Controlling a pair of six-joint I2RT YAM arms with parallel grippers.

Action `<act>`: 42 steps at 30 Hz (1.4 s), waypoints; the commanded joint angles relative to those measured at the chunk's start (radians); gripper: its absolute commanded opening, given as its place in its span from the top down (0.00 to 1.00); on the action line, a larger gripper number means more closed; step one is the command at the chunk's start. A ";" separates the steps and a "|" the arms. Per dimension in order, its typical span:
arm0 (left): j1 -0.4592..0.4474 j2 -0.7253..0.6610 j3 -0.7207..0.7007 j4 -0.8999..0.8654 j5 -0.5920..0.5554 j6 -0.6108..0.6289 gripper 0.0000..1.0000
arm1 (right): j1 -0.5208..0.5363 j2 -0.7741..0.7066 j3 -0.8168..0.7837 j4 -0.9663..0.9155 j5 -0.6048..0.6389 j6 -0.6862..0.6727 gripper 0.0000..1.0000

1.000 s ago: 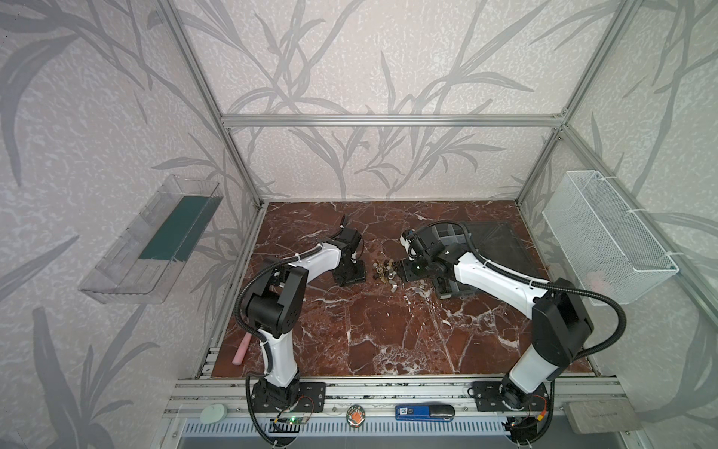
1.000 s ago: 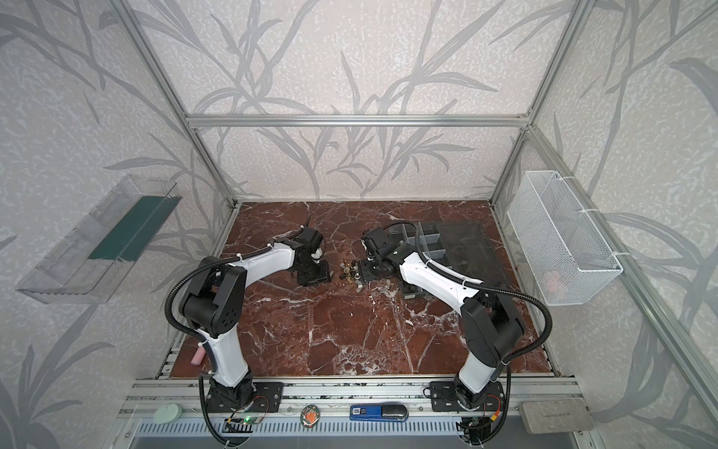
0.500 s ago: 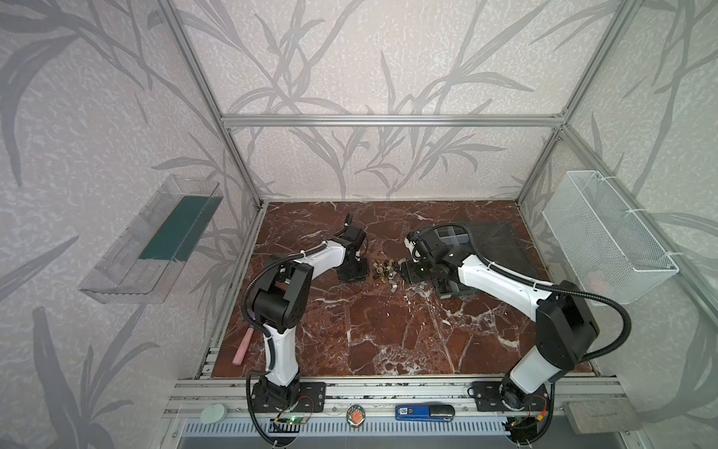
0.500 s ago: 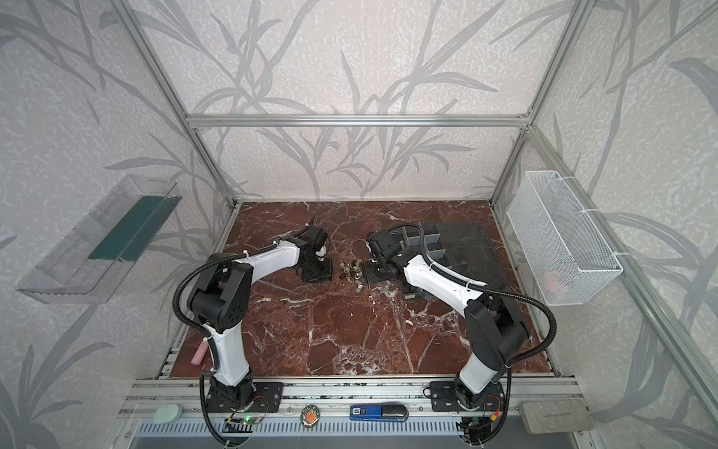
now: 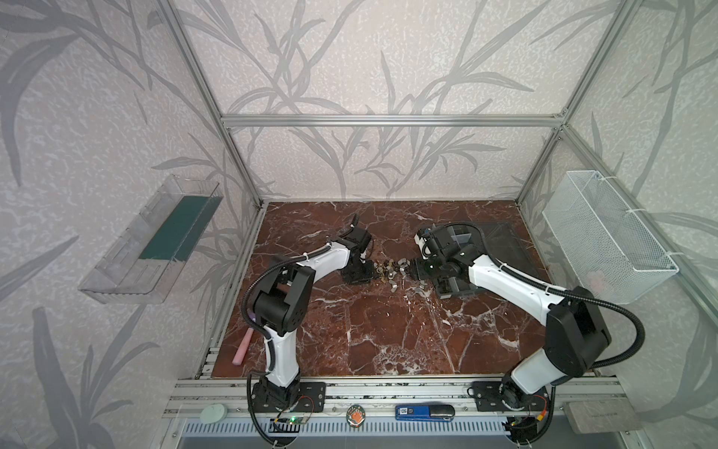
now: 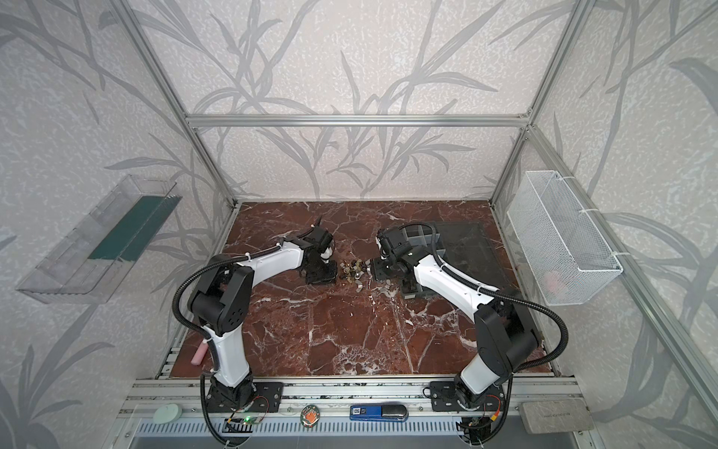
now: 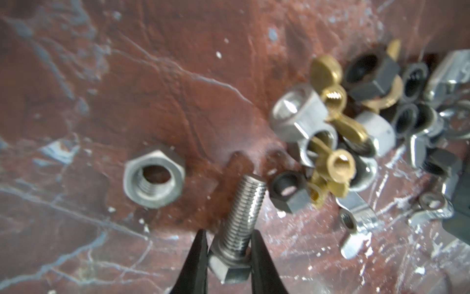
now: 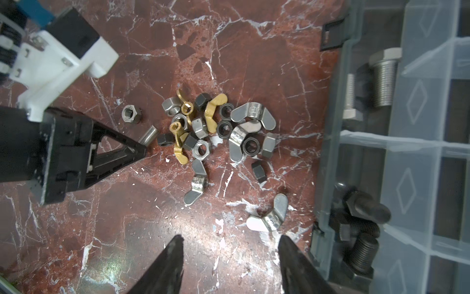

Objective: Sort the screws and nuts into containers
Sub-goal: Pick up the screw at the center of the table, then place the screw into the container.

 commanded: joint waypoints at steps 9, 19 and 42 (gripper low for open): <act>-0.078 0.018 0.364 -0.088 0.100 0.018 0.93 | -0.125 -0.185 -0.074 -0.049 0.046 -0.008 0.39; -0.139 0.236 0.722 -0.066 0.161 0.002 0.93 | -0.220 -0.316 -0.135 -0.090 0.079 0.025 0.37; -0.207 0.603 1.039 0.094 0.141 -0.097 0.91 | -0.308 -0.442 -0.235 -0.100 0.048 0.037 0.35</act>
